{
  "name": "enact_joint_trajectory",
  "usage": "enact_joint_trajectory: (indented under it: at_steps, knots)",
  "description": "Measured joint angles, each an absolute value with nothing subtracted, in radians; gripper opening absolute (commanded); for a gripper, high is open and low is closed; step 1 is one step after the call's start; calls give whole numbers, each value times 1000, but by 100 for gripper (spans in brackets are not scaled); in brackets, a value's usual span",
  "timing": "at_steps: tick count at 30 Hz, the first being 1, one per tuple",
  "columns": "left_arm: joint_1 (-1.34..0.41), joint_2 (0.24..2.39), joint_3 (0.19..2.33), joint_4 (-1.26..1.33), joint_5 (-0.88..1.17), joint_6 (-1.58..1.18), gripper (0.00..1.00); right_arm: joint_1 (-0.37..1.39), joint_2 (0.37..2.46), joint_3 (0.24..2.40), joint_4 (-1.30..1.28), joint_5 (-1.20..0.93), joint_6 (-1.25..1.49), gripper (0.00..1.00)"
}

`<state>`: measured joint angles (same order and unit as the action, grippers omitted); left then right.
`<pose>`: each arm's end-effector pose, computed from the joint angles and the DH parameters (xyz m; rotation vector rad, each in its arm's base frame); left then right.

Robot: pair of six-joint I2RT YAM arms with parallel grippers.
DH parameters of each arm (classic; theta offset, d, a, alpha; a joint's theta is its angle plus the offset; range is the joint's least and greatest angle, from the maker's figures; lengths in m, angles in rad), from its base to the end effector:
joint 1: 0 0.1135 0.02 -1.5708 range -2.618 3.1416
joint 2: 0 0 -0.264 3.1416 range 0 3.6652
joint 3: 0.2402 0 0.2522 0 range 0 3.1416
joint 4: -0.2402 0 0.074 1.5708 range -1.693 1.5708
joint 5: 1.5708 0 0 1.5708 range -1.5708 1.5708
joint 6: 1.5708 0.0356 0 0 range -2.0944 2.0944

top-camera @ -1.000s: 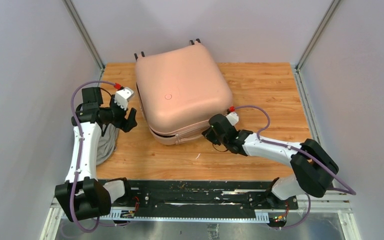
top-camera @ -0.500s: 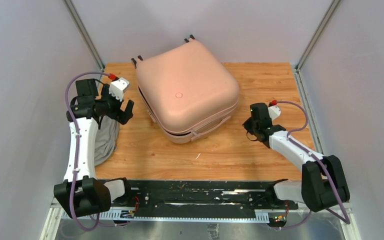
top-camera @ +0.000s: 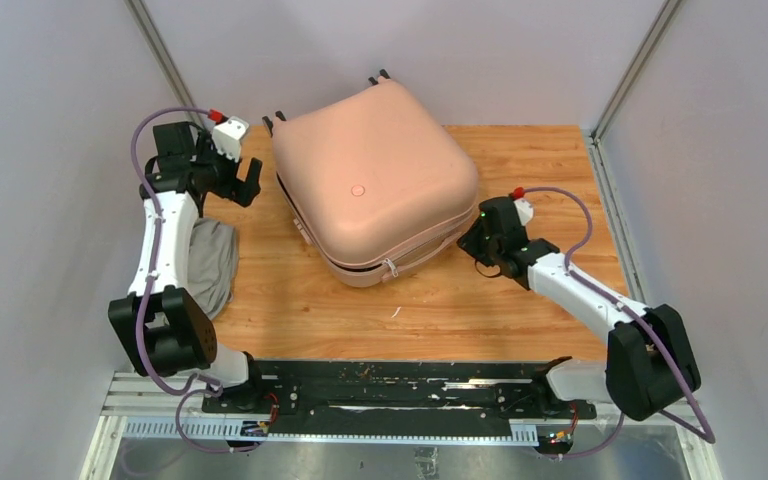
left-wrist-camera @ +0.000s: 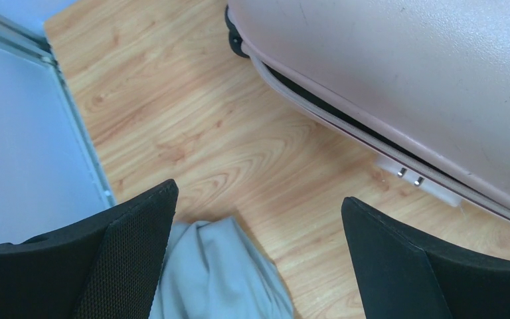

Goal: Pack the luggage
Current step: Zip the luggage at the center of the board.

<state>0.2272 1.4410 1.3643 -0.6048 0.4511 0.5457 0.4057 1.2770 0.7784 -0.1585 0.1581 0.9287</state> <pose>0.3124 0.0563 0.3495 0.5761 2.0967 -0.0712 0.2538 0.1029 0.2351 0.6736 2.1743 0.5503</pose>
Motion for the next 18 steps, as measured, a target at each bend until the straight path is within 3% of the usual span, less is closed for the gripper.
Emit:
enact_joint_trajectory:
  at_steps: [4, 16, 18]
  knots:
    - [228, 1441, 1334, -584, 470, 515, 100, 532, 1279, 778, -159, 175, 1003, 40]
    - [228, 1349, 1210, -577, 467, 528, 100, 665, 1456, 882, -154, 203, 1143, 39]
    - [228, 1339, 1209, -577, 467, 532, 100, 682, 1484, 894, -163, 203, 1154, 35]
